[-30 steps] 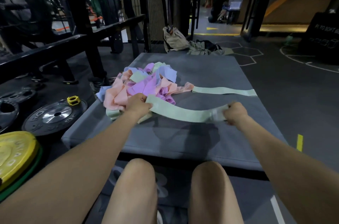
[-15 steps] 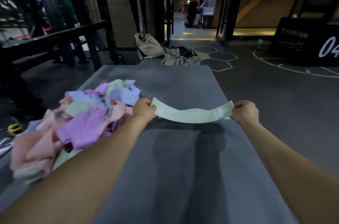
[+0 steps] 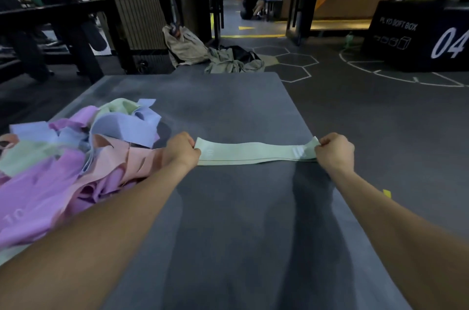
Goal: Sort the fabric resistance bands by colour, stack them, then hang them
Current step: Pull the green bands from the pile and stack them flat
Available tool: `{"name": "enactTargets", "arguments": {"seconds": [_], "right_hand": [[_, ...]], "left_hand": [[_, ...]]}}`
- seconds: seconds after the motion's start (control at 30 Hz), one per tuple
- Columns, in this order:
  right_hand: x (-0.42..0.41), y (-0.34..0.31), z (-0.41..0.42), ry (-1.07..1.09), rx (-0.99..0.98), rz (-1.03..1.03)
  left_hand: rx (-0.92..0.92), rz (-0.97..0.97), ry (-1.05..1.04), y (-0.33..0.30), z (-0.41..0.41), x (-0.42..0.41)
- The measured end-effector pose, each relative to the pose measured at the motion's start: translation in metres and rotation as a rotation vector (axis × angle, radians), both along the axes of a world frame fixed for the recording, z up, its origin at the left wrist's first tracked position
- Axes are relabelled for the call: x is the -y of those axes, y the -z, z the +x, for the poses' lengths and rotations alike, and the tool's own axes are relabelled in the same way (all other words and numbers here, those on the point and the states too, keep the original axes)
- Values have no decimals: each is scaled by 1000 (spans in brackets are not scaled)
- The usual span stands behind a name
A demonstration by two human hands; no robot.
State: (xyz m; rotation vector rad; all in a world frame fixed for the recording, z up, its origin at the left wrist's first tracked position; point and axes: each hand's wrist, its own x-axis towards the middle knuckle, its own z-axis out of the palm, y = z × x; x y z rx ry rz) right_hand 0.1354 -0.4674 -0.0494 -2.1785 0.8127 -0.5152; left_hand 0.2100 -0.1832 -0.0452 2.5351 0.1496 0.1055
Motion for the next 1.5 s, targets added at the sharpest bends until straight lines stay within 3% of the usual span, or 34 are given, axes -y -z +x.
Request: {"name": "enactTargets", "arguments": {"seconds": [0.43,0.57,0.63,0.7,0.8,0.93,1.5], "right_hand": [[-9,8,3,18,-87,-100],[-12,6,1,-16,-129,-268],[-14,3,3,-113,-110,-389],[-22,-1,7,-344,-100,-446],[-39,-7,15,-656,-202,-426],[-49,-10,23,-832,-330,-433],[-43,-4,21,-825,-267,-404]], "left_hand": [[-164,71,-14,-6,5,-9],[-108,133,63,-11,1,-8],[-24,128,175,-11,2,-9],[18,124,356,-8,6,-9],[-62,259,527,-3,10,-8],[-133,387,622,-2,17,-12],[-39,503,750,4,15,-28]]}}
